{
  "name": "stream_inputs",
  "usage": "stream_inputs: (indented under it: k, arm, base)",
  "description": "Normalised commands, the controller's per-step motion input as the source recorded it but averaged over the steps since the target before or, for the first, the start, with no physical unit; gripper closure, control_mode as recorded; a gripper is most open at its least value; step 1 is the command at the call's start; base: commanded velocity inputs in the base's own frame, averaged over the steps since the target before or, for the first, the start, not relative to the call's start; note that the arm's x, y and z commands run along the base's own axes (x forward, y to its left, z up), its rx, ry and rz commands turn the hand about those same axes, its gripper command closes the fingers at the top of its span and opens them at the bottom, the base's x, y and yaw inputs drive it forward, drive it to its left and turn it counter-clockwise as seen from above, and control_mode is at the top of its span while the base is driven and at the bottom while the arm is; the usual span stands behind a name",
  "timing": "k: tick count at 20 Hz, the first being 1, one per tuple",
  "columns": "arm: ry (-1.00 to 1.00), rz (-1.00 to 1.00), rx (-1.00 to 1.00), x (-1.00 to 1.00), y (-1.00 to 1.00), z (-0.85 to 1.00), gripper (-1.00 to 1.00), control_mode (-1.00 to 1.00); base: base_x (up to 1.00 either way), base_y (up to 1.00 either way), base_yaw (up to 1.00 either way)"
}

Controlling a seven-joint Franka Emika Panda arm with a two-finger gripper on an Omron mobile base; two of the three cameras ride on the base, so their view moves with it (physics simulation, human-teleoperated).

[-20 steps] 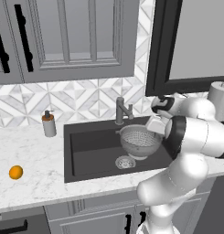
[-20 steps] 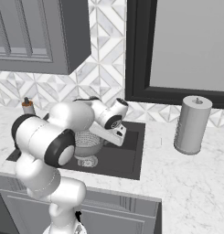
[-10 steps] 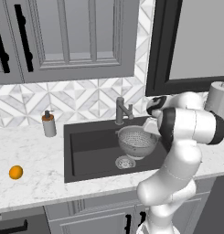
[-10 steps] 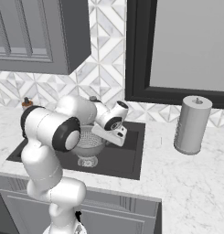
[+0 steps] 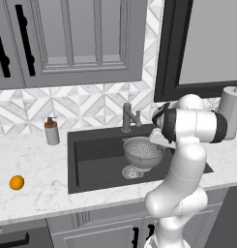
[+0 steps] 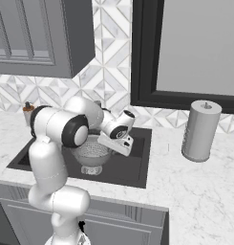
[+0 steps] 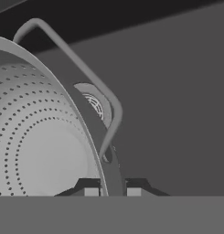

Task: Put the colander in the sink, put the orange in the colander, and turn on the sink faucet and pour water over the colander.

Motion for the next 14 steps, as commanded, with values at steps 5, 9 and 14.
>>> stream_inputs:
  k: [5, 9, 14]
  arm:
    - [0.0, 0.0, 0.0, 0.08, 0.0, -0.36, 1.0, -1.0]
    - [0.0, 0.01, 0.0, 0.14, 0.0, -0.25, 1.0, -1.0]
    - [0.0, 0.01, 0.0, 0.12, 0.08, -0.22, 1.0, -1.0]
  base:
    - [0.0, 0.0, 0.0]
    - [0.0, 0.0, 0.0]
    - [0.0, 0.0, 0.0]
